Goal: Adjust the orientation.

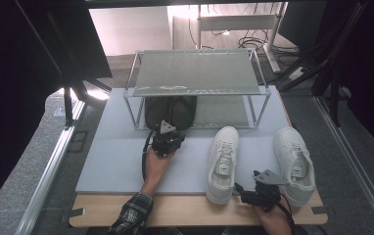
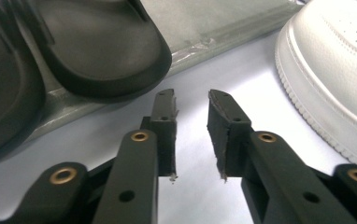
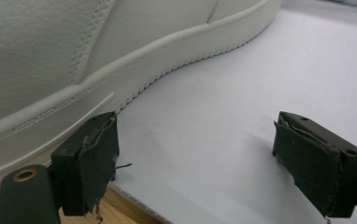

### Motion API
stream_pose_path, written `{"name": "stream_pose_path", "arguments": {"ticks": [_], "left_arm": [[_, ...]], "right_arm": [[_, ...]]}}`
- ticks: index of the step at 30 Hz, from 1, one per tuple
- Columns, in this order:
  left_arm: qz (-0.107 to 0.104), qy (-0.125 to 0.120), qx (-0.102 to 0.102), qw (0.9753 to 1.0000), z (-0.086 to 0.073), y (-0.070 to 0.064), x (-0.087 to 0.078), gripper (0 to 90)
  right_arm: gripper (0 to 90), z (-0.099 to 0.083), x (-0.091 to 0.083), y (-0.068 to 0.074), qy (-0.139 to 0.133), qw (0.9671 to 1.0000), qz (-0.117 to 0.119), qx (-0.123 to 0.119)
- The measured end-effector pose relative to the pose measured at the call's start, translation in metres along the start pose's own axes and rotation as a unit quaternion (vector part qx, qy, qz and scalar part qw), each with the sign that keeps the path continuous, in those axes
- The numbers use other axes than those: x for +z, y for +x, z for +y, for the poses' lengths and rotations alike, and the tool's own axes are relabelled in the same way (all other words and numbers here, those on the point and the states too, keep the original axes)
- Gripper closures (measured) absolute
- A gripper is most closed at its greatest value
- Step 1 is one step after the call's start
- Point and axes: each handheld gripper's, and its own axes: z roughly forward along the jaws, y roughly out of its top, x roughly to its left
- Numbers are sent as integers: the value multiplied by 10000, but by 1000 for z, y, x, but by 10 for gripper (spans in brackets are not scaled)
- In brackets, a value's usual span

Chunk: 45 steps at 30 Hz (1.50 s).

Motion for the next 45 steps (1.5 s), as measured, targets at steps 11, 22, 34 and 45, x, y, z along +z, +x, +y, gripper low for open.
{"name": "stream_pose_path", "arguments": {"ticks": [11, 22, 34, 45], "left_arm": [[0, 28, 9, 10000, -12, -4, -15, 585], [14, 56, 25, 10000, -20, -7, -30, 475], [-9, 112, 107, 9999, -26, -13, -46, 286], [45, 104, 54, 9999, -40, -16, -68, 144]], "right_arm": [[148, 0, 0, 0, 1, 10000, 0, 2], [148, 0, 0, 0, 1, 10000, -1, 2], [148, 0, 0, 0, 2, 10000, -2, 0], [148, 0, 0, 0, 2, 10000, -2, 2]]}}
